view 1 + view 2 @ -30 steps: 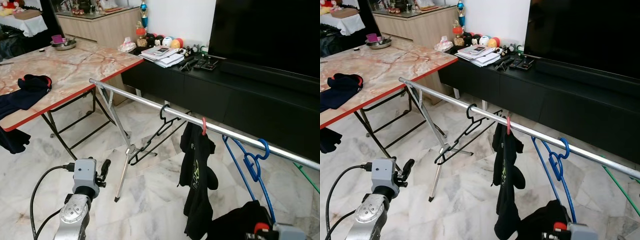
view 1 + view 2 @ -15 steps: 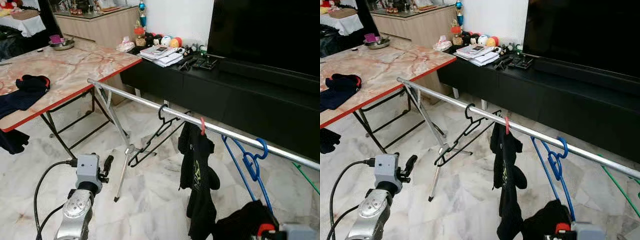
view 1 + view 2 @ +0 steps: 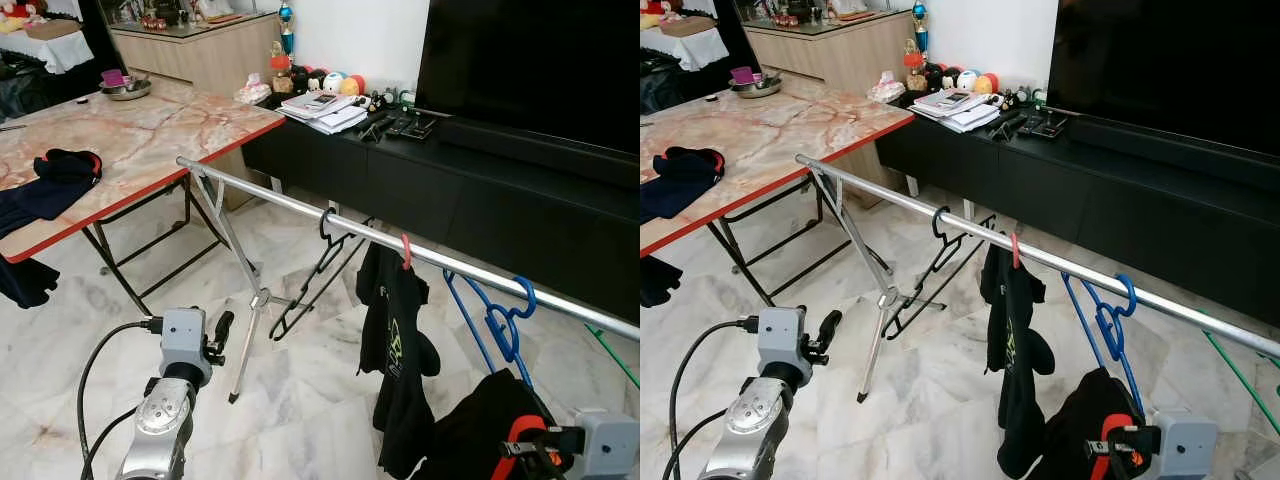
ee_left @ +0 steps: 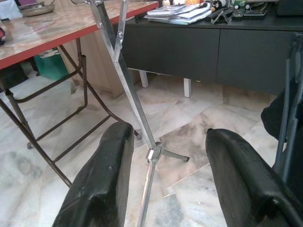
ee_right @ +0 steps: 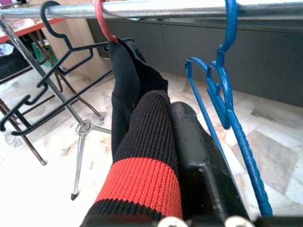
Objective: Hang hanger
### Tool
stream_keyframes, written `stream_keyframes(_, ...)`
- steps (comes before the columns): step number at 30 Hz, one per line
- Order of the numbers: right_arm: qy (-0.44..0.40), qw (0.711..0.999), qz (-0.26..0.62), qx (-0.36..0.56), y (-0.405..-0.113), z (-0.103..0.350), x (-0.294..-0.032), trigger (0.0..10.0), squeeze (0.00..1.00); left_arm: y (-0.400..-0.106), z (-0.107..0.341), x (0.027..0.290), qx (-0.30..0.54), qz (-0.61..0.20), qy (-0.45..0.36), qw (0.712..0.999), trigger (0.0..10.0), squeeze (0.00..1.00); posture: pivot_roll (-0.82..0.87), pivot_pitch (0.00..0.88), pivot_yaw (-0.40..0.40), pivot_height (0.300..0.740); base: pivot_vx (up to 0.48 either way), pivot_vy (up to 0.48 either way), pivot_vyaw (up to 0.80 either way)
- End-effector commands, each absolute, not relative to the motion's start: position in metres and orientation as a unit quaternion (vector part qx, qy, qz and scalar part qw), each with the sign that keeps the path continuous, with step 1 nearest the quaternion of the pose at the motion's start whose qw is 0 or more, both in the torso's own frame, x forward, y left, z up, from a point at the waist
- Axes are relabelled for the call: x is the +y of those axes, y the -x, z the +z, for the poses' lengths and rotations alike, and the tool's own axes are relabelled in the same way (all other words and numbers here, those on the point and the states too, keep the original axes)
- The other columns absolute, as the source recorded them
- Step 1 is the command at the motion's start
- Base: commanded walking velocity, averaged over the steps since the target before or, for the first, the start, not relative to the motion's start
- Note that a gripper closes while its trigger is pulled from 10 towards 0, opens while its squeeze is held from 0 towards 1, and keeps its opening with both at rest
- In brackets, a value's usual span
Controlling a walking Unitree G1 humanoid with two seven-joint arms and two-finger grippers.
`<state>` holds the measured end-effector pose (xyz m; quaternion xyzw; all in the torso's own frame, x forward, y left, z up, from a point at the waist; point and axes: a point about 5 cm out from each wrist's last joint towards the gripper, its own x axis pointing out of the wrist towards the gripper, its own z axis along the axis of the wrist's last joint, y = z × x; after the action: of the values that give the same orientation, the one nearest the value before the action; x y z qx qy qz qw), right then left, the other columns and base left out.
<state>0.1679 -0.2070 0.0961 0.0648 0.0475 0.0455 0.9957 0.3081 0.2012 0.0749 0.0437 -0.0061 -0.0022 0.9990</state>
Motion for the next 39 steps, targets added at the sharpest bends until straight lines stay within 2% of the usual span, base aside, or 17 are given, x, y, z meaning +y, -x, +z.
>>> stream_keyframes(1, -0.058, 0.996, 0.064, -0.030, -0.175, 0.127, -0.203, 10.0, 0.00, -0.307, 0.072, 0.203, -0.001, 0.004, -0.041, 0.999, 10.0, 0.00, -0.04, 0.021, 0.039, 0.740, 0.000, 0.000, 0.00)
stream_keyframes(5, -0.052, 0.997, 0.040, 0.036, -0.170, 0.098, -0.210, 10.0, 0.00, -0.307, 0.070, 0.201, 0.001, 0.003, -0.038, 0.999, 10.0, 0.00, -0.04, 0.022, 0.037, 0.740, 0.000, 0.000, 0.00)
stream_keyframes(9, -0.048, 0.997, 0.037, 0.057, -0.169, 0.089, -0.211, 10.0, 0.00, -0.306, 0.069, 0.201, 0.004, 0.004, -0.036, 0.999, 10.0, 0.00, -0.03, 0.021, 0.037, 0.740, 0.000, 0.000, 0.00)
stream_keyframes(15, -0.048, 0.997, 0.034, 0.050, -0.177, 0.091, -0.212, 10.0, 0.00, -0.303, 0.063, 0.205, 0.021, 0.012, -0.023, 0.999, 10.0, 0.00, -0.03, 0.024, 0.038, 0.740, 0.000, 0.000, 0.00)
stream_keyframes(30, -0.047, 0.997, 0.037, 0.045, -0.183, 0.089, -0.210, 10.0, 0.00, -0.304, 0.065, 0.205, 0.019, 0.010, -0.024, 0.999, 10.0, 0.00, -0.02, 0.023, 0.043, 0.740, 0.000, 0.465, 0.00)
stream_keyframes(34, -0.042, 0.998, 0.028, 0.045, -0.184, 0.088, -0.211, 10.0, 0.00, -0.305, 0.066, 0.204, 0.018, 0.006, -0.025, 1.000, 10.0, 0.00, -0.02, 0.022, 0.043, 0.740, 0.000, 0.082, 0.00)
stream_keyframes(37, -0.034, 0.999, 0.002, 0.036, -0.188, 0.090, -0.217, 10.0, 0.00, -0.305, 0.066, 0.204, 0.018, 0.003, -0.025, 1.000, 10.0, 0.00, -0.02, 0.022, 0.045, 0.740, 0.000, 0.000, 0.00)
stream_keyframes(39, -0.015, 0.998, -0.057, 0.023, -0.194, 0.094, -0.229, 10.0, 0.00, -0.305, 0.066, 0.205, 0.019, 0.001, -0.025, 0.999, 10.0, 0.00, -0.02, 0.021, 0.050, 0.740, 0.000, 0.000, 0.00)
